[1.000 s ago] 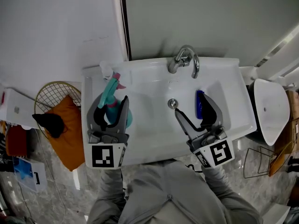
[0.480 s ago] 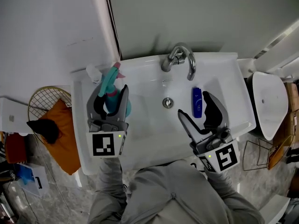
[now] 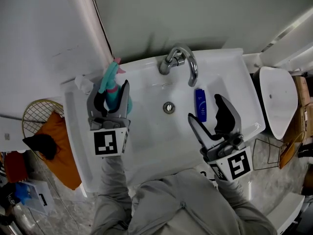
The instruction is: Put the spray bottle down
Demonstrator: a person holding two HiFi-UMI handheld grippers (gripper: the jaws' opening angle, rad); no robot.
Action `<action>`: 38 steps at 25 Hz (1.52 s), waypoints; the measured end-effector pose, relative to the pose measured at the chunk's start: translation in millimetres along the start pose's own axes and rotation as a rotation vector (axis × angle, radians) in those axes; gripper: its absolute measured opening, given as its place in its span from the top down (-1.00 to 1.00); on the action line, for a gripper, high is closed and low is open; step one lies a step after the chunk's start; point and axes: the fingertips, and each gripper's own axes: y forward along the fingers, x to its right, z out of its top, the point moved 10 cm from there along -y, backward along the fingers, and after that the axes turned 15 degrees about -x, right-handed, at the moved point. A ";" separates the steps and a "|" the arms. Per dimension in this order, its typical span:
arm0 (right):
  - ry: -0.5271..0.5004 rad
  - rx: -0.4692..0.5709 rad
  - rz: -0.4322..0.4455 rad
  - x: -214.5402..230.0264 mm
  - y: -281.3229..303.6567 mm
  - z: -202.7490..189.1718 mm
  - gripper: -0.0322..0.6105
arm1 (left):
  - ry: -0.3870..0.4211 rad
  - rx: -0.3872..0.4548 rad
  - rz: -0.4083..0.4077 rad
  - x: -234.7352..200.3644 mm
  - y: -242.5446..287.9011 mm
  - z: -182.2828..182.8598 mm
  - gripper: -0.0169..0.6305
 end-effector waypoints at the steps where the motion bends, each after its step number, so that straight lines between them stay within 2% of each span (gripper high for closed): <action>1: 0.002 -0.006 -0.003 2.2 2.0 -1.6 -0.14 | 0.005 0.005 0.002 -1.1 5.1 -2.3 0.14; 20: -0.008 -0.083 -0.086 37.4 32.4 -11.3 -0.14 | -0.004 0.017 -0.006 -10.3 82.4 -22.7 0.14; 34: 0.003 -0.114 -0.083 36.5 47.7 -19.4 -0.14 | -0.022 0.035 -0.013 -18.0 111.3 -50.1 0.14; 38: 0.007 -0.125 -0.082 35.8 49.2 -21.4 -0.14 | 0.015 0.066 0.006 -22.4 115.3 -59.6 0.14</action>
